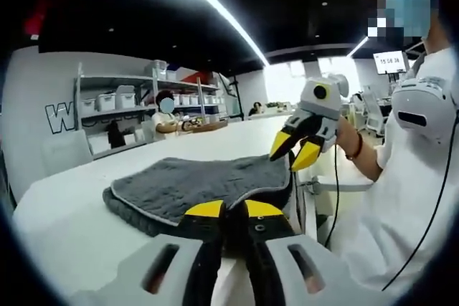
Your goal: Open the folded towel by lifting each exposed corner and separating the folded layers until the towel lies flat within the target outline without major curled edges
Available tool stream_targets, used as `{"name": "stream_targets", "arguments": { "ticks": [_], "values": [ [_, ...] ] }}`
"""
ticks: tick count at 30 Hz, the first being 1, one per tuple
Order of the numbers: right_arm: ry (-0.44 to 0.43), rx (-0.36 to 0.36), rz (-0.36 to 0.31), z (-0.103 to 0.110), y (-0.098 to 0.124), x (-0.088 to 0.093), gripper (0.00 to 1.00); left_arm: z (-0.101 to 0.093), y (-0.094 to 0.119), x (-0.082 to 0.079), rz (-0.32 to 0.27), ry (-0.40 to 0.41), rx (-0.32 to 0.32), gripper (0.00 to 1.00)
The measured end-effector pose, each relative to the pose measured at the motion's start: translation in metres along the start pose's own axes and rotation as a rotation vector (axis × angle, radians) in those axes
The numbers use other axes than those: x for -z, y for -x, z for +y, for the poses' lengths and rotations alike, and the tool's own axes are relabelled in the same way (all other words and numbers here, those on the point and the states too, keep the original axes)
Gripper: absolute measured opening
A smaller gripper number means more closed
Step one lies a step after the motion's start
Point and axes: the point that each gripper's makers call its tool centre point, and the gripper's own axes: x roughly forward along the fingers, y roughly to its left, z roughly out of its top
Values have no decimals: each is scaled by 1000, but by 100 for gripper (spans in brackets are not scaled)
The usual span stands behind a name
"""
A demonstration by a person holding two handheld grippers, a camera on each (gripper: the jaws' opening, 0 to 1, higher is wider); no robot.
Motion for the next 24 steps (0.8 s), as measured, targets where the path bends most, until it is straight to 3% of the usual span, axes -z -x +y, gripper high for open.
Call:
{"name": "stream_targets", "arguments": {
  "ticks": [15, 24],
  "values": [
    [8, -50, -19, 12, -28, -11, 12, 0, -2, -7, -44, -7, -9, 3],
    [59, -29, 48, 14, -48, -4, 14, 0, -1, -10, -54, -8, -16, 3]
  ]
}}
